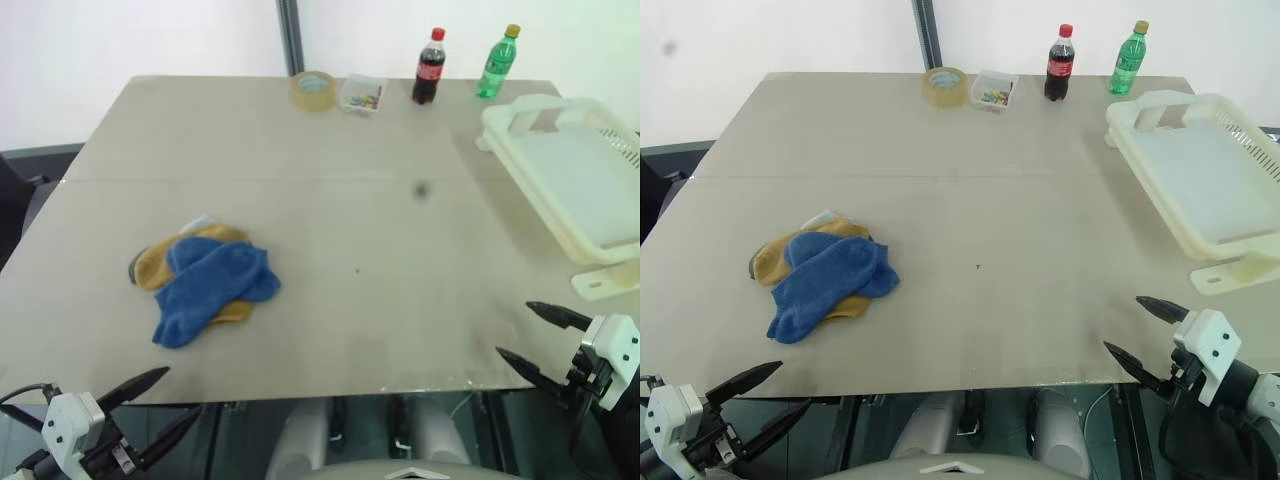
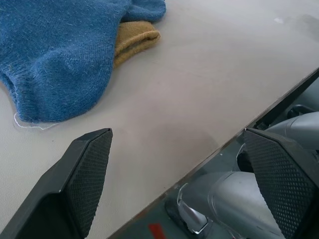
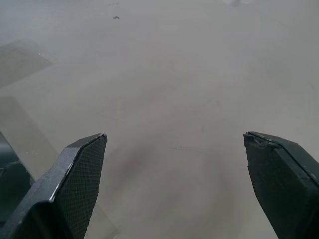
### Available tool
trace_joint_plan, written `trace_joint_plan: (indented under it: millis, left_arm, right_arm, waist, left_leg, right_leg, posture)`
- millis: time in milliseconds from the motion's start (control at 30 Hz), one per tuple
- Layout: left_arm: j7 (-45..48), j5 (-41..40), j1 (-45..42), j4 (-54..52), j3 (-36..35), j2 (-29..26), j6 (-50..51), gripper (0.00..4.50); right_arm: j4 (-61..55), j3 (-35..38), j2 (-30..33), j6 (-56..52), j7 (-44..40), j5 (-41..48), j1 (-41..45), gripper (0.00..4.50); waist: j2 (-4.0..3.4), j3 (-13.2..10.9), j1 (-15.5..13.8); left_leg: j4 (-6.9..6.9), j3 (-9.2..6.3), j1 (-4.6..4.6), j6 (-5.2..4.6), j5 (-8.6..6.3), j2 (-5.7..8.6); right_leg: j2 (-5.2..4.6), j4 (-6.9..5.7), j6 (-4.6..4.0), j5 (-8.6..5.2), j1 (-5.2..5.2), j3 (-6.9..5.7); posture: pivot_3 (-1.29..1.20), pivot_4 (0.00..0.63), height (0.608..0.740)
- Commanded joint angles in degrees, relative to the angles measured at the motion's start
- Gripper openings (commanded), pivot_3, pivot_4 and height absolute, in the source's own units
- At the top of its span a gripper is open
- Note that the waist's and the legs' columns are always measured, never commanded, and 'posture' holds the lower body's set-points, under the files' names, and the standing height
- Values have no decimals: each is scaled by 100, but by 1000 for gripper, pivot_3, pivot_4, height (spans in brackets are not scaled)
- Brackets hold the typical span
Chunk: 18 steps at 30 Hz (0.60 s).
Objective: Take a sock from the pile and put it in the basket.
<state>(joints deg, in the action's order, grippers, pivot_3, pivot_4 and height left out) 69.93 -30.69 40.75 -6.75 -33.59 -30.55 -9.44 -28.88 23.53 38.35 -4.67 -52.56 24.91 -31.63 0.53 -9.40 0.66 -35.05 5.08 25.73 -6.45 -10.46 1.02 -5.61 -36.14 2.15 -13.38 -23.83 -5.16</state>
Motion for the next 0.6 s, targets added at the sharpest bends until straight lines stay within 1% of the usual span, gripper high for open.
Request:
trace_joint_plan:
  millis: [33, 200, 367, 433, 533, 600]
  left_arm:
    - [56, -178, -85, 116, -128, -64, -111, 4463]
    - [-387, -387, -333, -358, -86, 11, 219, 4463]
    - [-1005, -603, -379, -1302, 25, 31, 783, 4463]
    - [-1400, -721, -481, -1764, 74, -28, 1179, 4463]
    - [-2181, -490, -826, -2352, 234, -96, 1659, 4463]
    - [-2892, -240, -1165, -2698, 425, -208, 2247, 4463]
  right_arm:
    - [-241, 22, 21, -13, 37, 59, 83, 4500]
    - [-306, -322, -7, -71, 91, 76, 420, 4500]
    - [-341, -558, 5, -174, 121, 90, 742, 4500]
    - [-445, -698, 2, -321, 210, 126, 921, 4500]
    - [-646, -989, -10, -505, 312, 179, 1252, 4500]
    - [-784, -1346, 27, -548, 377, -47, 1621, 4500]
  waist:
    - [0, 0, -1]
    - [-1, 4, -1]
    - [4, 12, -5]
    - [5, 13, -4]
    - [-1, 16, -18]
    - [-5, 19, -24]
  left_leg:
    - [0, -1, 0, 0, 0, 0]
    - [-10, -8, -3, 0, 0, -6]
    - [-15, -8, -3, -1, -1, -5]
    - [-19, -10, -4, -1, -1, -5]
    - [-28, -15, -6, -1, -1, -6]
    - [-32, -16, -6, -1, 0, -6]
  right_leg:
    - [0, 0, 0, 0, 0, 0]
    - [0, -1, 0, 1, 11, -16]
    - [-6, 3, 0, 2, 15, -25]
    - [-6, 2, 0, 2, 21, -29]
    - [-6, -1, 1, 3, 25, -34]
    - [-6, -2, 0, 3, 27, -36]
  posture:
    - [0, 150, 740]
    - [0, 150, 740]
    - [0, 150, 740]
    - [0, 150, 740]
    - [0, 150, 740]
    - [0, 150, 740]
